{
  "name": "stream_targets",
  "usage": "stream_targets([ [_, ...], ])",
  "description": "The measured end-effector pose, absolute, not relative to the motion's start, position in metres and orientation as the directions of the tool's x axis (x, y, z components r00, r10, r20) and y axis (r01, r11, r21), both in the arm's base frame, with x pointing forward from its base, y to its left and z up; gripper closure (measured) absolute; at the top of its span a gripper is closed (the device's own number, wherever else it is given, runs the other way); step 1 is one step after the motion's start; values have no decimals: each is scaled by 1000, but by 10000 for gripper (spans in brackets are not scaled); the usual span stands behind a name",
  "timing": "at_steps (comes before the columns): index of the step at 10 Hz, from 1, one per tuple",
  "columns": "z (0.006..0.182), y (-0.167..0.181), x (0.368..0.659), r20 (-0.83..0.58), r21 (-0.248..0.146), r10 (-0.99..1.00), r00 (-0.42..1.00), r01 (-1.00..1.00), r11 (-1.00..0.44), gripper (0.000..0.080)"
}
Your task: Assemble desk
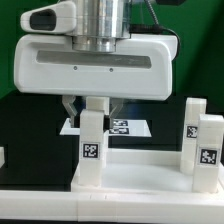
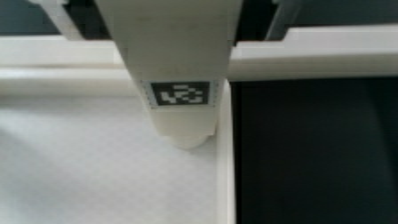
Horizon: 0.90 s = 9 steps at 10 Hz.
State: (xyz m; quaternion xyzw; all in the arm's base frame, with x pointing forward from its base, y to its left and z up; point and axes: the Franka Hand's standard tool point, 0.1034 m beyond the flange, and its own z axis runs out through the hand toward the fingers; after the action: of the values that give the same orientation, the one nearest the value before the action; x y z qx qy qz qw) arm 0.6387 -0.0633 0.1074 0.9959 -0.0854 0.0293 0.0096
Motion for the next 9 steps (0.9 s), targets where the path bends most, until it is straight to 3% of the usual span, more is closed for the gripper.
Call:
stream_targets([
  [6, 107, -67, 636, 52, -3, -535, 843, -535, -845, 487],
  [9, 108, -69, 634, 46, -2, -599, 799, -600, -800, 455],
])
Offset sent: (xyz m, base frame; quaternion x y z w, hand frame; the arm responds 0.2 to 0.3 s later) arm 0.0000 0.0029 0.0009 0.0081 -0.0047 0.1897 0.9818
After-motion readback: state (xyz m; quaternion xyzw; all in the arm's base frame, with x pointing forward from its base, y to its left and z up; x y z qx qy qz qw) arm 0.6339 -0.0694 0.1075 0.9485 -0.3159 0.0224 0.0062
